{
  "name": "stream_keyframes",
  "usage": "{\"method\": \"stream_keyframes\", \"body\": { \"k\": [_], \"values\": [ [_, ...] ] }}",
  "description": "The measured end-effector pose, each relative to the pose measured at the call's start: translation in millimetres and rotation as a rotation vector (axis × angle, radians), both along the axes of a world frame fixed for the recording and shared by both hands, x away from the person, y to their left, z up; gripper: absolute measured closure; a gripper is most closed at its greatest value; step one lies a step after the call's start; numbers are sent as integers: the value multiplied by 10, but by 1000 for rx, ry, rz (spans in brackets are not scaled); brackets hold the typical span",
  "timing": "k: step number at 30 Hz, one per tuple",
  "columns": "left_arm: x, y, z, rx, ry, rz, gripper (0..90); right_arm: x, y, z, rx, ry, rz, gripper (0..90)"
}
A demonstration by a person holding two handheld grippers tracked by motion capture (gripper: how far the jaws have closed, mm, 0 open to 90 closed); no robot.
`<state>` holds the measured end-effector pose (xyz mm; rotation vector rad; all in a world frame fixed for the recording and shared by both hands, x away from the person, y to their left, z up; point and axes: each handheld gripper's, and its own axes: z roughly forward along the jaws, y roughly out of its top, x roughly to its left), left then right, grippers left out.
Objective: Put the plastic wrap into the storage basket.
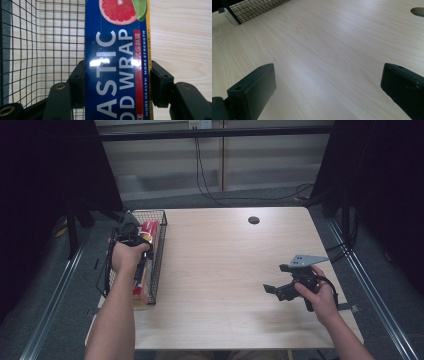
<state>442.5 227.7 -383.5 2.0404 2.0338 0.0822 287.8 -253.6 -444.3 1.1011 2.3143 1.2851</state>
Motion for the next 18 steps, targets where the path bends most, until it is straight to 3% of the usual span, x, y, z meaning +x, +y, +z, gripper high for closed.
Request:
{"method": "stream_keyframes", "body": {
  "k": [18],
  "values": [
    [20, -28, -69, 15, 13, -2, 429, 4, 5, -3, -6, -2, 6, 0]
  ]
}}
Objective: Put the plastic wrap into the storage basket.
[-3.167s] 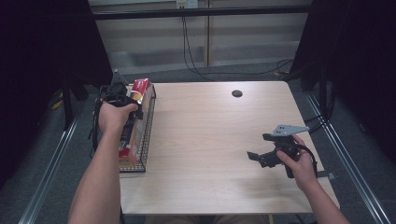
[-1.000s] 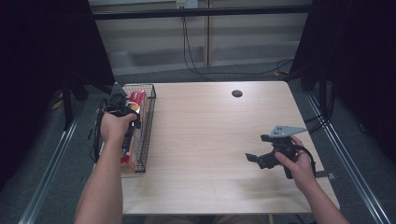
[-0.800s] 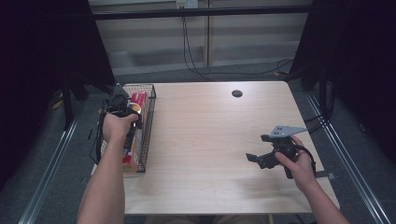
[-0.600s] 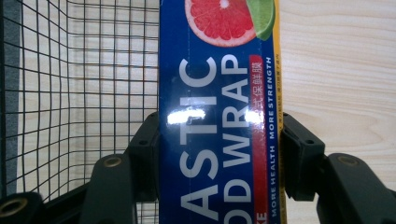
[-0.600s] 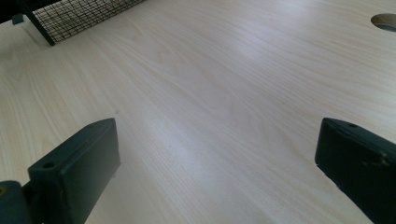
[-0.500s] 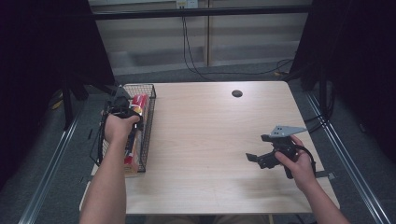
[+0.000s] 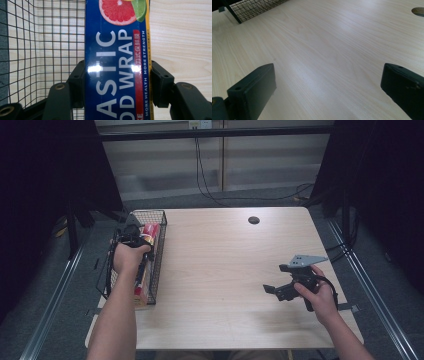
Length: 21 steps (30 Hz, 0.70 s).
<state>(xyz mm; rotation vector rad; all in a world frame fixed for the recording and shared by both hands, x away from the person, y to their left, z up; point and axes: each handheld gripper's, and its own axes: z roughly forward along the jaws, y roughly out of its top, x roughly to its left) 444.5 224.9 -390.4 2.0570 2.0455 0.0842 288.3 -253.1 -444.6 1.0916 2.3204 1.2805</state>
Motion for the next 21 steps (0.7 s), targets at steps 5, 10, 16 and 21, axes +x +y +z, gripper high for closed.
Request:
{"method": "stream_keyframes", "body": {
  "k": [5, 10, 16, 21],
  "values": [
    [6, 3, -8, 2, 3, -6, 427, -2, 1, 1, 3, 0, 1, 0],
    [21, -4, -37, 10, 7, -4, 426, 0, 6, -2, 0, -1, 2, 0],
    [31, -9, -60, 7, 24, -6, 424, 2, 7, -4, -1, 1, 3, 0],
    [34, -9, -84, 8, 24, -2, 422, 0, 10, -5, -1, -1, 5, 0]
  ]
}}
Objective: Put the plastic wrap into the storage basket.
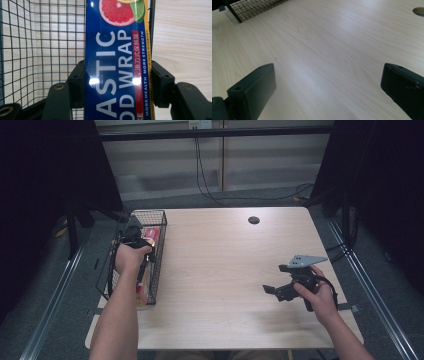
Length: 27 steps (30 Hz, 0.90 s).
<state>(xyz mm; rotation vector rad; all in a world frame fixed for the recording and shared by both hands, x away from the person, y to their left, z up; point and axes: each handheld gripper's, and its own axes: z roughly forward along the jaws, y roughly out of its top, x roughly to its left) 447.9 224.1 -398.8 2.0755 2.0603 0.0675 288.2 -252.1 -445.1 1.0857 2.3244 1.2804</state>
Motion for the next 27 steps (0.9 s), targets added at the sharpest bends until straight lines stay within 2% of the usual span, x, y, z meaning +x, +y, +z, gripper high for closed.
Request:
{"method": "stream_keyframes", "body": {
  "k": [27],
  "values": [
    [10, -6, -13, 12, 3, -2, 417, -1, 6, -1, 0, 1, 4, 0]
  ]
}}
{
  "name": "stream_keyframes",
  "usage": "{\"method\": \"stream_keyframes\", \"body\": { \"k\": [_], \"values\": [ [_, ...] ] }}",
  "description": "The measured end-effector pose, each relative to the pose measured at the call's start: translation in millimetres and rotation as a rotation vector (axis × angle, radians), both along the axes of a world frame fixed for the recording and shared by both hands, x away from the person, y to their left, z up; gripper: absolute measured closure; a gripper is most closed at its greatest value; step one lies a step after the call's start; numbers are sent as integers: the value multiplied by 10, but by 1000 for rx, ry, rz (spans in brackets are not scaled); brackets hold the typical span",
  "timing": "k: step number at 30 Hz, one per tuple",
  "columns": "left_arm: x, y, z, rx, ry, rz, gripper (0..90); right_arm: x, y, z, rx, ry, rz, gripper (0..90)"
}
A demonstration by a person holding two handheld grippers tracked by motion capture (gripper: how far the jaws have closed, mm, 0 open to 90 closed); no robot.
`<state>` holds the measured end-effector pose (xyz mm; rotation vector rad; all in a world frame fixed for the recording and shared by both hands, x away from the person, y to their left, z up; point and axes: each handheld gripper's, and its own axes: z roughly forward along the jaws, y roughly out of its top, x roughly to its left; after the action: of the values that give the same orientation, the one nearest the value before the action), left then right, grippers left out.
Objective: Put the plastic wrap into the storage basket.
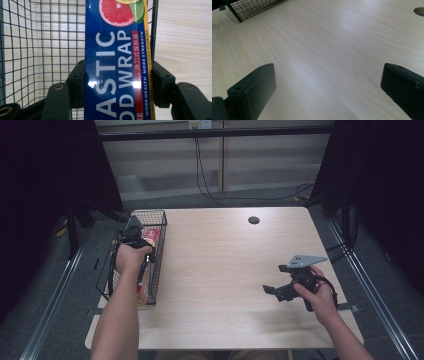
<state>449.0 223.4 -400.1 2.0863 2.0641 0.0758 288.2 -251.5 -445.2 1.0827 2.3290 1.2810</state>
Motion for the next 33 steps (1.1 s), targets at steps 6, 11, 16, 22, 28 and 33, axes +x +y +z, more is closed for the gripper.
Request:
{"method": "stream_keyframes", "body": {
  "k": [6, 11, 16, 22, 28, 33],
  "values": [
    [-1, -6, -2, -1, 0, 3, 415, 0, 3, 1, -3, -1, 0, 0],
    [-4, -10, -1, -1, 3, 2, 412, 0, 4, 2, -3, -1, 1, 0],
    [-10, -20, -7, 6, -4, 10, 408, -1, 5, 1, -7, 0, 3, 0],
    [-15, -24, -7, 18, -5, 0, 399, -2, 11, 1, -8, 1, 4, 0],
    [-18, -28, -10, 27, -10, -11, 395, -2, 13, 1, -10, 1, 5, 0],
    [-25, -40, -14, 34, -20, -11, 391, -4, 15, 2, -11, -2, 8, 0]
  ]
}}
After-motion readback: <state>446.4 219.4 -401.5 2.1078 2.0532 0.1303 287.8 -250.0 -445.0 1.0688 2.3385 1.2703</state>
